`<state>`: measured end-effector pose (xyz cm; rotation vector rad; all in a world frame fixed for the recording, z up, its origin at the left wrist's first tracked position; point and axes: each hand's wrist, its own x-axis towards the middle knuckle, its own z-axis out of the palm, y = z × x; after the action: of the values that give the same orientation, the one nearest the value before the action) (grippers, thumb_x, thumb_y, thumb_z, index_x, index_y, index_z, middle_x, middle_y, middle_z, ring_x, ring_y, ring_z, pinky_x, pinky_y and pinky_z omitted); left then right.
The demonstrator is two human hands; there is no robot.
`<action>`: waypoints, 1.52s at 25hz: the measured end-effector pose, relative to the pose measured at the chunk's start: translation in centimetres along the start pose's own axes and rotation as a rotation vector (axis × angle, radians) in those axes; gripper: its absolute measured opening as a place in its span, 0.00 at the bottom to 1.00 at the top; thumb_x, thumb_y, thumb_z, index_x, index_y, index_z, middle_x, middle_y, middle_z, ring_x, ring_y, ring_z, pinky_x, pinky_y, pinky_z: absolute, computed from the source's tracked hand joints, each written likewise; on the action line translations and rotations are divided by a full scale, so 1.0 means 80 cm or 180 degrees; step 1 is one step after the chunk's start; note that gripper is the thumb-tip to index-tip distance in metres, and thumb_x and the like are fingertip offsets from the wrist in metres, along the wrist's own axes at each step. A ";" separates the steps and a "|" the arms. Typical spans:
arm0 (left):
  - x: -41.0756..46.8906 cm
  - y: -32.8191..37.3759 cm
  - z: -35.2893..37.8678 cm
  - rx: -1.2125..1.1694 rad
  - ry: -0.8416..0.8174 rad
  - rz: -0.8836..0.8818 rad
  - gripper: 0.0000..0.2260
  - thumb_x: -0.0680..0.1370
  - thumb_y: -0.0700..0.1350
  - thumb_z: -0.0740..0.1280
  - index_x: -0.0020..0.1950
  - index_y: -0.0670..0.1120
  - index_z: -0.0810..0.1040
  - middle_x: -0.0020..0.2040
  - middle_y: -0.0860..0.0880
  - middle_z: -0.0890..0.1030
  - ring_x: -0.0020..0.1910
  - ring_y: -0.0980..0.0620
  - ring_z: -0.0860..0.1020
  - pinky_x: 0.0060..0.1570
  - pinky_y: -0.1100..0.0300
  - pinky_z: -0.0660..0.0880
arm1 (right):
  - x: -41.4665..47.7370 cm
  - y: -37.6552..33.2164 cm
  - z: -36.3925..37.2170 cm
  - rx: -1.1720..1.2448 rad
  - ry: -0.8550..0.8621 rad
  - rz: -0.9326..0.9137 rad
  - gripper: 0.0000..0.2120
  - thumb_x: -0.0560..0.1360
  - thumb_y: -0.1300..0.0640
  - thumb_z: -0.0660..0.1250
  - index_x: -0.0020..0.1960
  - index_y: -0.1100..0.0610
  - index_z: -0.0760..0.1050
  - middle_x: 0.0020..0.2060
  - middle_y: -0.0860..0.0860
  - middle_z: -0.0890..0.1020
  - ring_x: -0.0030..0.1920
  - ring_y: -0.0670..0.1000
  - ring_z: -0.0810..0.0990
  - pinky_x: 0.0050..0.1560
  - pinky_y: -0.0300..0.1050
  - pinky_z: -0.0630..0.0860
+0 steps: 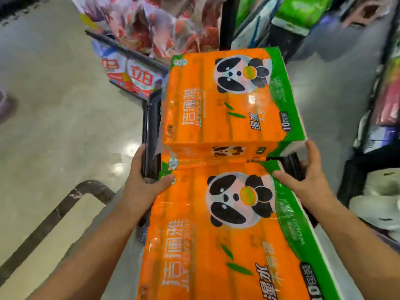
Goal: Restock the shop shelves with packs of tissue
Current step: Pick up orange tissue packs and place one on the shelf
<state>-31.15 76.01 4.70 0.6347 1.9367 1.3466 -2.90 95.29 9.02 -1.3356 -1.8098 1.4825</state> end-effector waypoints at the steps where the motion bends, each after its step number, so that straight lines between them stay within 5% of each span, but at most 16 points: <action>1: 0.023 0.013 0.037 0.0016 -0.0172 0.0039 0.44 0.67 0.45 0.76 0.76 0.60 0.56 0.66 0.52 0.73 0.53 0.65 0.78 0.41 0.70 0.77 | 0.007 0.009 -0.031 0.0004 0.0176 0.0055 0.42 0.69 0.59 0.73 0.66 0.34 0.49 0.49 0.40 0.74 0.39 0.29 0.78 0.35 0.24 0.73; 6: 0.144 0.080 0.190 0.0137 -0.0976 0.0225 0.44 0.67 0.43 0.76 0.77 0.56 0.55 0.67 0.54 0.71 0.52 0.74 0.75 0.40 0.77 0.73 | 0.063 0.040 -0.146 0.0073 0.0890 0.0217 0.42 0.69 0.65 0.72 0.71 0.40 0.52 0.55 0.39 0.73 0.49 0.26 0.76 0.44 0.22 0.71; 9: 0.230 0.144 0.287 0.0290 -0.1479 0.0393 0.44 0.67 0.44 0.76 0.76 0.59 0.55 0.70 0.55 0.67 0.61 0.67 0.72 0.43 0.78 0.72 | 0.109 0.050 -0.209 0.0267 0.1447 0.0363 0.41 0.71 0.68 0.70 0.67 0.35 0.53 0.54 0.38 0.72 0.47 0.23 0.74 0.42 0.21 0.70; 11: 0.276 0.180 0.345 0.0399 -0.1683 0.0565 0.42 0.68 0.38 0.76 0.75 0.54 0.57 0.66 0.57 0.69 0.59 0.73 0.71 0.47 0.79 0.70 | 0.139 0.052 -0.245 0.0408 0.1681 0.0463 0.40 0.71 0.68 0.70 0.65 0.35 0.52 0.51 0.33 0.70 0.44 0.21 0.72 0.41 0.22 0.70; 14: 0.351 0.234 0.451 0.0716 -0.1953 0.0761 0.45 0.65 0.47 0.78 0.76 0.54 0.57 0.69 0.56 0.68 0.62 0.69 0.70 0.54 0.74 0.68 | 0.198 0.063 -0.314 0.0556 0.2010 0.0542 0.42 0.71 0.68 0.70 0.74 0.42 0.53 0.53 0.33 0.71 0.46 0.24 0.75 0.41 0.26 0.73; 17: 0.423 0.275 0.557 0.0875 -0.2078 0.0811 0.45 0.64 0.51 0.78 0.76 0.58 0.57 0.71 0.57 0.65 0.63 0.64 0.69 0.51 0.79 0.67 | 0.270 0.069 -0.395 0.0657 0.2168 0.0625 0.47 0.66 0.52 0.77 0.75 0.45 0.52 0.58 0.35 0.71 0.52 0.25 0.73 0.49 0.27 0.72; 20: 0.485 0.318 0.659 0.0803 -0.2137 0.0897 0.47 0.63 0.55 0.80 0.75 0.59 0.57 0.73 0.56 0.64 0.69 0.60 0.66 0.57 0.73 0.69 | 0.356 0.071 -0.485 0.0482 0.2148 0.0702 0.51 0.62 0.40 0.78 0.76 0.45 0.53 0.68 0.42 0.69 0.67 0.42 0.68 0.68 0.52 0.68; 24: 0.590 0.378 0.795 0.0682 -0.2133 0.0780 0.42 0.68 0.42 0.77 0.75 0.56 0.57 0.60 0.69 0.65 0.52 0.82 0.68 0.45 0.83 0.67 | 0.491 0.075 -0.600 0.0245 0.2140 0.0833 0.56 0.55 0.37 0.74 0.77 0.48 0.53 0.66 0.39 0.69 0.68 0.46 0.67 0.67 0.55 0.67; 28: 0.722 0.432 0.911 0.0735 -0.2339 0.0712 0.44 0.65 0.49 0.78 0.74 0.61 0.57 0.70 0.58 0.67 0.66 0.63 0.69 0.64 0.61 0.70 | 0.642 0.084 -0.679 0.0459 0.2279 0.0975 0.62 0.54 0.36 0.79 0.78 0.48 0.49 0.68 0.44 0.65 0.70 0.49 0.65 0.71 0.56 0.64; 30: 0.802 0.457 0.974 0.0835 -0.2410 0.0782 0.47 0.63 0.55 0.80 0.74 0.63 0.56 0.75 0.54 0.64 0.71 0.55 0.65 0.69 0.52 0.66 | 0.728 0.095 -0.717 0.0573 0.2487 0.0901 0.54 0.63 0.48 0.79 0.78 0.50 0.49 0.66 0.46 0.64 0.69 0.50 0.66 0.71 0.56 0.64; 34: 0.932 0.509 1.086 0.0978 -0.2386 0.0797 0.47 0.63 0.56 0.78 0.75 0.61 0.56 0.75 0.53 0.64 0.72 0.55 0.64 0.71 0.48 0.64 | 0.882 0.103 -0.797 0.0602 0.2560 0.0848 0.42 0.71 0.63 0.73 0.77 0.51 0.54 0.64 0.43 0.70 0.65 0.47 0.70 0.66 0.51 0.69; 38: 1.041 0.544 1.184 0.1020 -0.2281 0.0766 0.44 0.65 0.54 0.78 0.75 0.61 0.57 0.76 0.53 0.62 0.73 0.55 0.62 0.72 0.47 0.62 | 1.022 0.120 -0.876 0.0456 0.2342 0.0735 0.45 0.65 0.45 0.76 0.73 0.59 0.58 0.64 0.51 0.73 0.61 0.44 0.75 0.60 0.37 0.74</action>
<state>-12.35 208.09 2.41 1.3319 1.5063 0.7675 22.15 200.37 4.40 -1.7531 -1.0909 0.9888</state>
